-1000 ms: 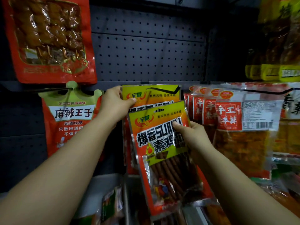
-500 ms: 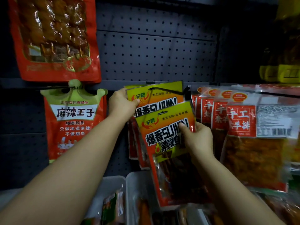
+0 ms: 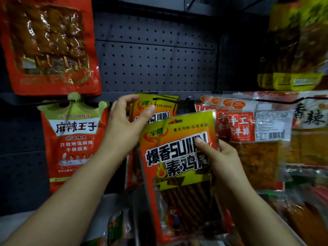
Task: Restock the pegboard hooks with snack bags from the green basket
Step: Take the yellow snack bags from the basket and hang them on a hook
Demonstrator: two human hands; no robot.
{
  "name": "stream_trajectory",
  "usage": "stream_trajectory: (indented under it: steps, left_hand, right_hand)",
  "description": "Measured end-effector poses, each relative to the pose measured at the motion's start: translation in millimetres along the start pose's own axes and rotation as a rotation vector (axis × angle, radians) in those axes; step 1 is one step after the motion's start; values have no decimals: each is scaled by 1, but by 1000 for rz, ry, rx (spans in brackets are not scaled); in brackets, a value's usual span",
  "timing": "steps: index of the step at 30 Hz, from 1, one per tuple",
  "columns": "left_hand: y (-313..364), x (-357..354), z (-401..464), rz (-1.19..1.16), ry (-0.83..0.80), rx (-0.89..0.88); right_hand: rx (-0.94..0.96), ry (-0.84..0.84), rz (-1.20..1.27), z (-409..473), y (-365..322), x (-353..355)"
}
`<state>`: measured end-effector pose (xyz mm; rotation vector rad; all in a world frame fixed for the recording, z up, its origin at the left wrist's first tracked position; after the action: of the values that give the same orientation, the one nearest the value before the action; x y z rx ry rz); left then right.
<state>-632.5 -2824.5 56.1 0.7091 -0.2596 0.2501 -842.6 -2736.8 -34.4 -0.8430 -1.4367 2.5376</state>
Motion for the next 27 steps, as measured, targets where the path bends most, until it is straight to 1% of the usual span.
stream_trajectory:
  steps: [2, 5, 7, 8, 10, 14, 18, 21, 27]
  left_hand:
    - [18, 5, -12, 19, -35, -42]
    - [34, 1, -24, 18, -184, -85]
    - [39, 0, -28, 121, -241, -129]
    - [42, 3, -30, 139, -234, -160]
    - [53, 12, -33, 97, -190, -219]
    - [79, 27, -38, 49, -46, -310]
    - [101, 36, -41, -32, 9, -373]
    - [102, 38, -35, -40, 24, -369]
    - [73, 20, -21, 14, 8, -254]
  right_hand:
    - [30, -3, 41, -5, -4, -5]
    - [54, -9, 100, -14, -7, -10]
    - [85, -45, 109, -21, -12, -12]
    - [107, -60, 114, -25, -16, -13]
    - [160, -85, 126, -31, -27, -15]
    - [242, -103, 138, -37, -46, -18]
    - [304, -132, 144, -40, -67, -22]
    - [297, -151, 142, -36, -73, -25]
    - [202, -147, 106, -18, -53, -23]
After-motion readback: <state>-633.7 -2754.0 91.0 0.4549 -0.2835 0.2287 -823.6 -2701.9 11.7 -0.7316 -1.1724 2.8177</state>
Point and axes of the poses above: each hand's wrist, its own z-axis towards the middle knuckle, its own x-axis out of the back of the hand, y = z × x, the point moved 9 cm from there along z, towards the middle knuckle, and after that the axes turned 13 degrees about z, right-handed, at the moved point
